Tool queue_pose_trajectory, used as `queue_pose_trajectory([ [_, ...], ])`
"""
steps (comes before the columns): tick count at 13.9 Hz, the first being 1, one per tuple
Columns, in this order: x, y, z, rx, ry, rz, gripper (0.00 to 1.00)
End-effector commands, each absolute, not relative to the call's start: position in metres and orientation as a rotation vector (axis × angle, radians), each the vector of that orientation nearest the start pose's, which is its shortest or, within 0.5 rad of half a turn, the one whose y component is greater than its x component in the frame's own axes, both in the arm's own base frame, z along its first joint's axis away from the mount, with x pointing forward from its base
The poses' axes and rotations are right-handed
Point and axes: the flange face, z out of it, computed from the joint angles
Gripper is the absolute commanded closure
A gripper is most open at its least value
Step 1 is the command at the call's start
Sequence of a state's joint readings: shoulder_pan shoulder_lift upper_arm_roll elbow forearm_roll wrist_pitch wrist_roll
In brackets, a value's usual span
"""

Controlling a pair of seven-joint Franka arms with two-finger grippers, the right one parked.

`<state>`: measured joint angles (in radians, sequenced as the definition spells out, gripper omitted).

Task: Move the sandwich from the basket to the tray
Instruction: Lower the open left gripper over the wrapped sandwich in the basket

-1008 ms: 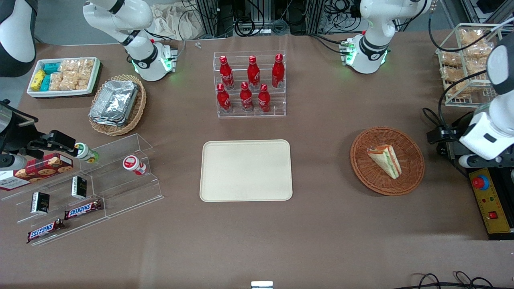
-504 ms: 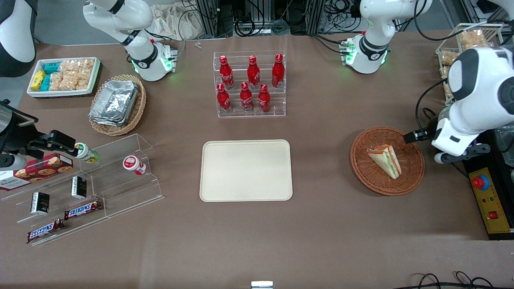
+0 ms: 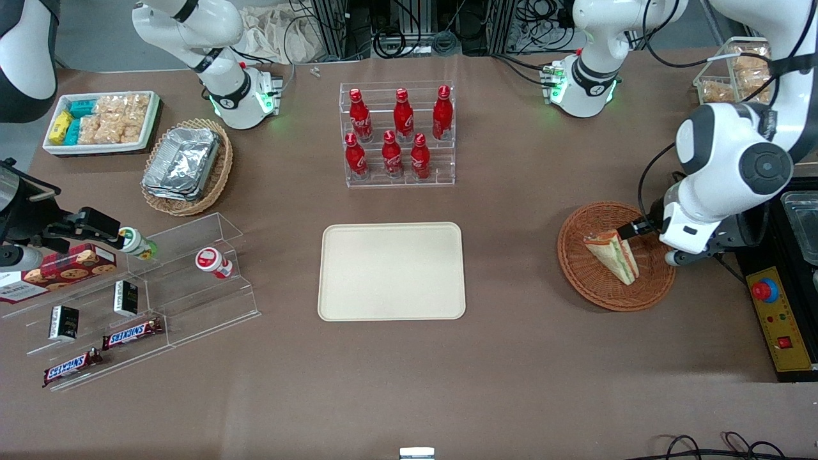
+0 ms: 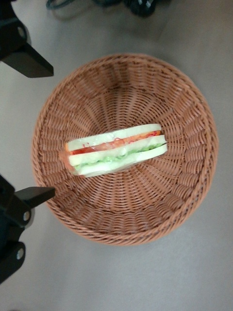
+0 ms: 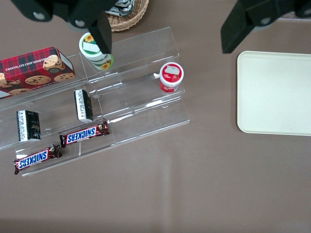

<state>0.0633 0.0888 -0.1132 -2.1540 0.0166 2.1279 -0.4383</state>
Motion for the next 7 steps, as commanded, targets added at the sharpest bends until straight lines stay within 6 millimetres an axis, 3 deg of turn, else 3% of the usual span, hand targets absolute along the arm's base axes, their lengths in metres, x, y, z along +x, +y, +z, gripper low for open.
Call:
queue_pose_trajectory([
  [1,0.537,-0.029,0.319,-3.033,-0.69,0.191,0.01],
  [7,0.545,-0.033,0.271,-3.005,-0.823,0.192,0.05],
])
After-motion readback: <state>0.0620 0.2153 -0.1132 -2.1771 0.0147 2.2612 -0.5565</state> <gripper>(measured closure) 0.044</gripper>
